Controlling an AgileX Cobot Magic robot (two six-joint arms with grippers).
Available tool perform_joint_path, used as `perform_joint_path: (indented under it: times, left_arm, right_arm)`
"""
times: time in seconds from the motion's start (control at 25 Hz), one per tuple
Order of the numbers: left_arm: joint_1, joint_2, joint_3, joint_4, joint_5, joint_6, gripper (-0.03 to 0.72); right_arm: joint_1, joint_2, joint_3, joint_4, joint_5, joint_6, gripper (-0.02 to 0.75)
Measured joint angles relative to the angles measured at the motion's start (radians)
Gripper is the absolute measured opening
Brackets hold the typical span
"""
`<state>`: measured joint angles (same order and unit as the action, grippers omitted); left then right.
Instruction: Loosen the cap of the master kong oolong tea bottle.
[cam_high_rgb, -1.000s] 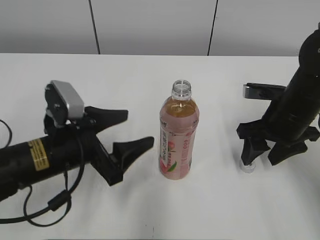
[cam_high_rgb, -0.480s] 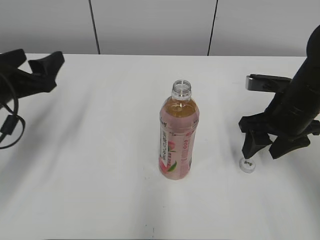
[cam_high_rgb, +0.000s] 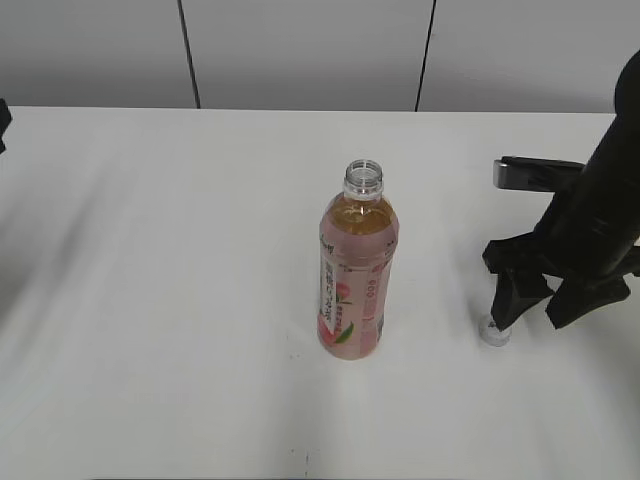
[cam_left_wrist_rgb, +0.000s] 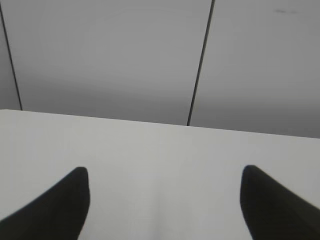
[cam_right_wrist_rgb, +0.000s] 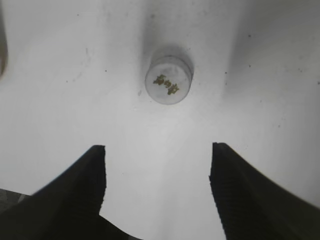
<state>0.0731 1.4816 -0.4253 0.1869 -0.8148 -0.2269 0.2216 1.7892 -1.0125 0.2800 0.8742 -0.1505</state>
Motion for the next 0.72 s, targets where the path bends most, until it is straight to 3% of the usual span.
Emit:
perform_joint_path:
  times: [0.2,0.36,0.72]
  left_arm:
    - [0.006,-0.152,0.000,0.055,0.225,-0.033,0.546]
    - [0.006,-0.282,-0.007,0.056,0.591,-0.108,0.543]
    - [-0.012,-0.642,-0.008,-0.077,1.135,-0.117,0.543]
  right_arm:
    - [0.000,-0.058,0.000,-0.055,0.031,0.006,0.495]
    - [0.000,-0.141,0.000,-0.135,0.066,0.040,0.495]
    - [0.000,-0.352,0.002,-0.187,0.195,0.076,0.495]
